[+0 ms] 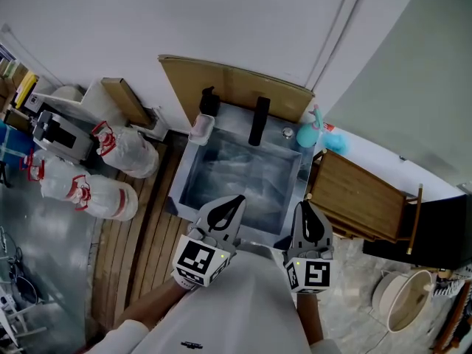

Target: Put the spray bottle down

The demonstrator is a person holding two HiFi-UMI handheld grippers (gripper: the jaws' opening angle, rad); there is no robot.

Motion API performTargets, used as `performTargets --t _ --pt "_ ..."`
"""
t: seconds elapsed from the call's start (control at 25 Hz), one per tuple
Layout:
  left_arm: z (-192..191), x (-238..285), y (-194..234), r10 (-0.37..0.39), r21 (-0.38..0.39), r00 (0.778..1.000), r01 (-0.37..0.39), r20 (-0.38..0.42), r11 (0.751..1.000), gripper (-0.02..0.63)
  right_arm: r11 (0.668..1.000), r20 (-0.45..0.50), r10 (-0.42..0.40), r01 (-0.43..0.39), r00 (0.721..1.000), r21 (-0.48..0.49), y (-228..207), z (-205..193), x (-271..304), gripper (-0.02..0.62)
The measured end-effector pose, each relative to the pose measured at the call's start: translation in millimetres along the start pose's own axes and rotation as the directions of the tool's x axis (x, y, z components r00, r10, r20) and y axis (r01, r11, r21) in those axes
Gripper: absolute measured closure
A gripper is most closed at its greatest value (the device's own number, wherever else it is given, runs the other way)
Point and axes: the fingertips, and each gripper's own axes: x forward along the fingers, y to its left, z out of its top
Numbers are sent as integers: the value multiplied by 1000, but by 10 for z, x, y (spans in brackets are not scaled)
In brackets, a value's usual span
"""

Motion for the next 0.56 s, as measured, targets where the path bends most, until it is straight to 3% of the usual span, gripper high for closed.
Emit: performTargets --t 0.56 --pt "-21 -78 -20 -4 8 1000 4 3 1000 601 1000 1 -21 21 1000 16 -27 8 -82 577"
